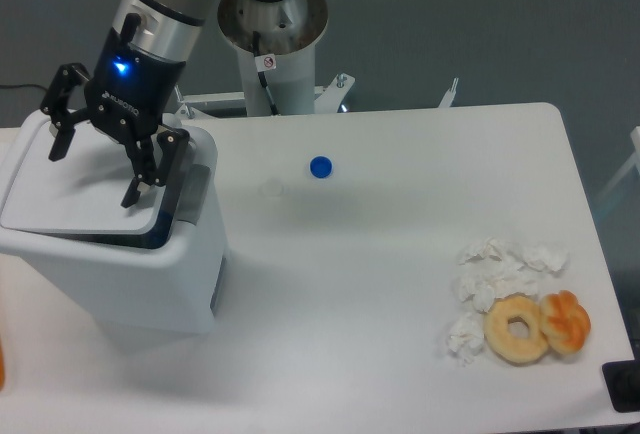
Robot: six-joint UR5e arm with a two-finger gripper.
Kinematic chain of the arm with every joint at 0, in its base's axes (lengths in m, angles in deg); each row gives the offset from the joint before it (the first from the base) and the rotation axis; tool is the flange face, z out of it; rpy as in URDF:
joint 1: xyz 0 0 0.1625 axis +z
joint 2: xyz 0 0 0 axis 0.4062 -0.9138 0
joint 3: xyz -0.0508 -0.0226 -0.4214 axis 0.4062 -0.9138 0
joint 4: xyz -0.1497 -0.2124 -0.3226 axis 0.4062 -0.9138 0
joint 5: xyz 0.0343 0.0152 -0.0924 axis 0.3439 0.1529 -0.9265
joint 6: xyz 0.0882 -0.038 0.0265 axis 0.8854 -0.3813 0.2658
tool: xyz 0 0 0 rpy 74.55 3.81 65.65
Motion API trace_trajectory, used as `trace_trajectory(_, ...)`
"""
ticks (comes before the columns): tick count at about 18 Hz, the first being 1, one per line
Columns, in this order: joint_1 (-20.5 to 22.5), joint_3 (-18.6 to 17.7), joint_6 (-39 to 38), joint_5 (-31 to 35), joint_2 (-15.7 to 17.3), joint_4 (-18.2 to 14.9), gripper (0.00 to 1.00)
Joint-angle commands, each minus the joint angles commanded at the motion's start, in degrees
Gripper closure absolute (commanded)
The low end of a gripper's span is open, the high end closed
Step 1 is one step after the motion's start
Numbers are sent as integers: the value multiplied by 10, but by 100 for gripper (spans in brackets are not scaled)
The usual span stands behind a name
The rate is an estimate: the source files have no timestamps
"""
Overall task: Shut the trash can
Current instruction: 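Lower the gripper onto the raised lid and push it down, then press the lid down onto the trash can rim with the gripper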
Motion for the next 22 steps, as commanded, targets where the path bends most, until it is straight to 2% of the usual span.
trace_trajectory(11, 1, -8, -105, 0, 3, -3, 0)
trace_trajectory(22, 10, -8, -98, 1, 2, -1, 0)
